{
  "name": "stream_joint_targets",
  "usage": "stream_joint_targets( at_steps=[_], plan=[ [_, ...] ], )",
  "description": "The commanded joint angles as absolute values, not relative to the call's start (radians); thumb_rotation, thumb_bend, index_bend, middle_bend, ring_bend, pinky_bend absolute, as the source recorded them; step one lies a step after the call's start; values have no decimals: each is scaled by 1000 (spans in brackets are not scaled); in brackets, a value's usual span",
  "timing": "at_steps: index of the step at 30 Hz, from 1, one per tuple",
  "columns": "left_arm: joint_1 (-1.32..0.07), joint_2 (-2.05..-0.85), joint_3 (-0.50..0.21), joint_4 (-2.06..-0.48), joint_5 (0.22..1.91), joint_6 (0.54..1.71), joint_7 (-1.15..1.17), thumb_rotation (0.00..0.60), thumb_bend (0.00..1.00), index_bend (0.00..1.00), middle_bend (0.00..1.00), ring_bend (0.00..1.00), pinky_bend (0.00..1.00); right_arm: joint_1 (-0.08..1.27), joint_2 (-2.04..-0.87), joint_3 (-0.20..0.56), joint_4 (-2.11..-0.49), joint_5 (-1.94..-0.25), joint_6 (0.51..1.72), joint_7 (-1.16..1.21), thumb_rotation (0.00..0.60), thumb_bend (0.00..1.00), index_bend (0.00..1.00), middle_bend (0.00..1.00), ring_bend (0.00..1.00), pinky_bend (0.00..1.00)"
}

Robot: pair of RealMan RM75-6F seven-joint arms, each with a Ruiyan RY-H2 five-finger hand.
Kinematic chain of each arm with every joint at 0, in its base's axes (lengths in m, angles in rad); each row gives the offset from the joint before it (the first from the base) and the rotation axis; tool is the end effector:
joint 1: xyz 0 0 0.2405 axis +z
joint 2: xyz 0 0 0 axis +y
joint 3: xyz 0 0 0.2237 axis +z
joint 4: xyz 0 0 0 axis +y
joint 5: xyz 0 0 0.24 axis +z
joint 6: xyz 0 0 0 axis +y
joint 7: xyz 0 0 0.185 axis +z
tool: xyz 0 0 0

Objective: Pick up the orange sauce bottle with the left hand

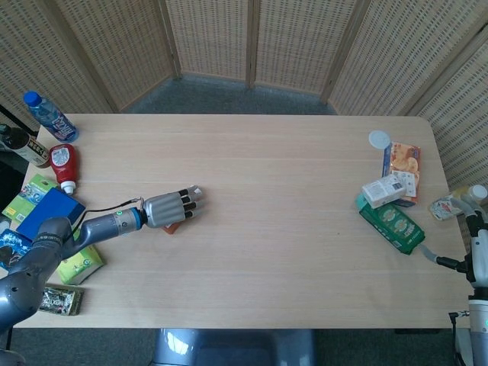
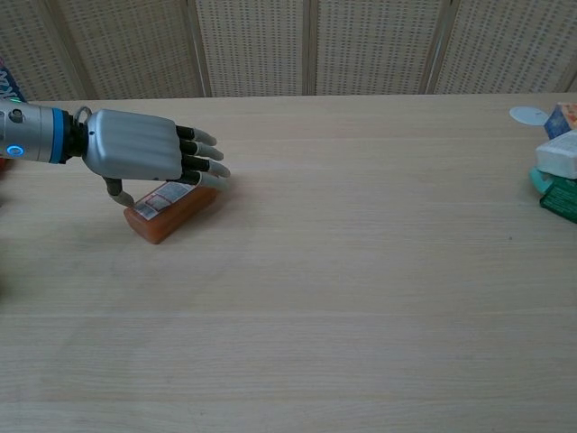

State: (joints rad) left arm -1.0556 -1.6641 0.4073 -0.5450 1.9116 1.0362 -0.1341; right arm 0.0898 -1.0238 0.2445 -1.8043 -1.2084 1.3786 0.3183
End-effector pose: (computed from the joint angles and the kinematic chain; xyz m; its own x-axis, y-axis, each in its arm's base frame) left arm -0.1800 0.4216 -0.0636 0.9167 -0.3229 0.2354 -0.1561 -0.8317 -0.5328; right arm -0.2893 -0.2602 0.1571 -0.0700 0.1369 0.9881 -0.9805 0.1728 -0.0934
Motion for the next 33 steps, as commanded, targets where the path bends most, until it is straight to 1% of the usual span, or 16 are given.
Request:
stream_joint_targets(
  at_steps=[1, 9, 12, 16, 21, 26, 33],
  plan=[
    [-1058, -1668, 414, -530, 1928, 1041, -145, 600, 0, 0, 0, 0, 0, 90, -1023, 245, -1805, -1207, 1378, 320, 600, 0, 155, 0, 0, 0],
    [-1061, -1670, 422, -519, 1951, 1025, -154, 600, 0, 0, 0, 0, 0, 90, -1019, 244, -1809, -1205, 1370, 326, 600, 0, 156, 0, 0, 0],
    [-1067, -1655, 432, -523, 1968, 1028, -154, 600, 0, 0, 0, 0, 0, 90, -1019, 245, -1809, -1202, 1370, 325, 600, 0, 157, 0, 0, 0],
    [-1074, -1623, 419, -542, 1963, 1036, -149, 600, 0, 0, 0, 0, 0, 93, -1020, 244, -1808, -1197, 1362, 324, 600, 0, 157, 0, 0, 0],
    [-1092, -1596, 415, -575, 1969, 1019, -131, 600, 0, 0, 0, 0, 0, 94, -1022, 241, -1812, -1202, 1361, 319, 600, 0, 157, 0, 0, 0],
    [-1091, -1620, 422, -584, 1980, 981, -117, 600, 0, 0, 0, 0, 0, 93, -1019, 242, -1813, -1197, 1360, 322, 600, 0, 157, 0, 0, 0],
    [-1090, -1663, 427, -548, 1995, 962, -121, 600, 0, 0, 0, 0, 0, 94, -1017, 248, -1807, -1185, 1352, 333, 600, 0, 158, 0, 0, 0]
  ],
)
